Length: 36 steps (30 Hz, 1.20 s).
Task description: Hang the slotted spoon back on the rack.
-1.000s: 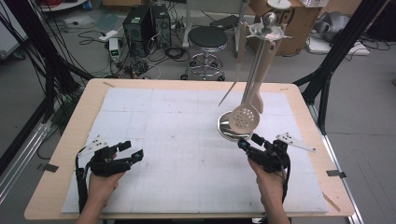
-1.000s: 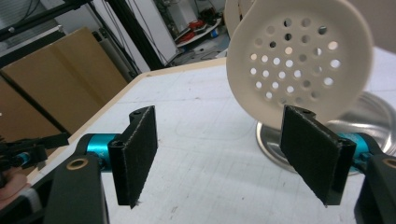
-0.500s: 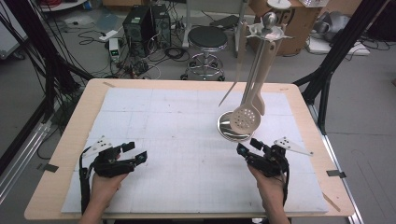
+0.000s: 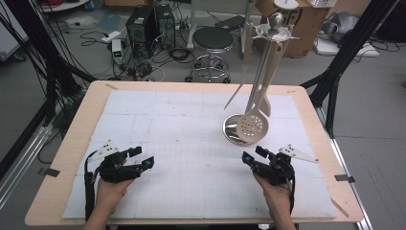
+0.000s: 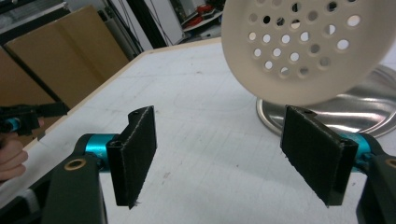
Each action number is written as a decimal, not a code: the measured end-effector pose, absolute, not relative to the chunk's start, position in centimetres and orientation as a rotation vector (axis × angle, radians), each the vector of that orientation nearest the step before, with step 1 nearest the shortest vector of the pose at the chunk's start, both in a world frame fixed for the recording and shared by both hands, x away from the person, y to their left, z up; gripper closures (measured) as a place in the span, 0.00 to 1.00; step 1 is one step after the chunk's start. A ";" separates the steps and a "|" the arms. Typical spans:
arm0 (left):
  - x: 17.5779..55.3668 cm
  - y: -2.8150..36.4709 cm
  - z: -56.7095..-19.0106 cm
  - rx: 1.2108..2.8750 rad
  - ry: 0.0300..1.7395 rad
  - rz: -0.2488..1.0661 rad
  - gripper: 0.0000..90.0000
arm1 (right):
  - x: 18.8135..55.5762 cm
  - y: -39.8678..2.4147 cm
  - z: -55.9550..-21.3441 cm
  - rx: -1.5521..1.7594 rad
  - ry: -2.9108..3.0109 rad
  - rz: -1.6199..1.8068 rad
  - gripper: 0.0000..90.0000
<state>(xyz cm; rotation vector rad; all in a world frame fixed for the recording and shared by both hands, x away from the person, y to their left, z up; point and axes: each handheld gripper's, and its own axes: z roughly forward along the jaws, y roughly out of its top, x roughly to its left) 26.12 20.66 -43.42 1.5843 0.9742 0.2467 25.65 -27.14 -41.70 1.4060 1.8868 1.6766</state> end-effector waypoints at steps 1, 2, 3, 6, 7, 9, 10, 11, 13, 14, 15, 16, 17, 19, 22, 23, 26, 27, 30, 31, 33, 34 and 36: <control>26.1 20.6 -43.4 1.581 0.974 0.236 0.27 | 25.6 -27.1 -41.9 1.396 1.901 1.675 0.28; 26.1 20.6 -43.4 1.581 0.974 0.237 0.27 | 25.6 -27.1 -42.1 1.387 1.914 1.661 0.28; 26.1 20.6 -43.4 1.581 0.973 0.238 0.27 | 25.6 -27.0 -42.3 1.387 1.926 1.651 0.28; 26.2 20.5 -43.4 1.590 0.972 0.233 0.27 | 25.7 -27.0 -42.6 1.375 1.935 1.647 0.27; 26.2 20.5 -43.5 1.592 0.970 0.235 0.27 | 25.7 -27.0 -42.7 1.378 1.942 1.641 0.27; 26.2 20.5 -43.5 1.597 0.965 0.233 0.27 | 25.8 -27.2 -43.2 1.393 1.949 1.642 0.27; 26.3 20.4 -43.5 1.599 0.960 0.233 0.27 | 25.8 -27.3 -43.3 1.408 1.947 1.646 0.27; 26.3 20.4 -43.5 1.594 0.962 0.224 0.27 | 25.8 -27.4 -43.4 1.416 1.938 1.651 0.27; 26.3 20.2 -43.6 1.601 0.954 0.223 0.27 | 25.8 -27.4 -43.2 1.408 1.926 1.669 0.27; 26.3 20.2 -43.6 1.603 0.953 0.219 0.27 | 25.8 -27.4 -43.0 1.392 1.922 1.666 0.26; 26.4 20.1 -43.6 1.606 0.952 0.220 0.27 | 25.7 -27.3 -42.9 1.391 1.916 1.674 0.26; 26.4 20.0 -43.6 1.611 0.952 0.215 0.27 | 25.6 -27.3 -42.8 1.386 1.914 1.683 0.26; 26.4 20.0 -43.6 1.612 0.951 0.216 0.27 | 25.6 -27.3 -42.7 1.381 1.910 1.683 0.26; 26.4 19.9 -43.6 1.620 0.946 0.210 0.27 | 25.4 -27.3 -42.6 1.370 1.900 1.683 0.26; 26.4 19.8 -43.5 1.623 0.940 0.200 0.27 | 24.9 -27.1 -42.1 1.334 1.879 1.658 0.26; 26.4 19.7 -43.5 1.622 0.940 0.201 0.27 | 24.9 -27.0 -42.0 1.330 1.880 1.662 0.26; 26.4 19.7 -43.5 1.631 0.936 0.200 0.27 | 24.8 -26.9 -42.0 1.325 1.884 1.664 0.26; 26.4 19.6 -43.5 1.632 0.934 0.200 0.27 | 24.9 -26.9 -42.0 1.337 1.887 1.662 0.26; 26.4 19.6 -43.5 1.629 0.934 0.198 0.27 | 25.0 -27.0 -42.2 1.345 1.880 1.667 0.26; 26.4 19.6 -43.5 1.629 0.935 0.200 0.26 | 25.0 -27.0 -42.2 1.348 1.877 1.669 0.26; 26.4 19.6 -43.5 1.631 0.936 0.200 0.26 | 25.0 -27.1 -42.2 1.348 1.874 1.674 0.26; 26.4 19.6 -43.5 1.630 0.937 0.200 0.26 | 25.0 -27.2 -42.2 1.353 1.874 1.676 0.26; 26.4 19.6 -43.5 1.626 0.936 0.199 0.26 | 25.0 -27.2 -42.2 1.363 1.869 1.686 0.26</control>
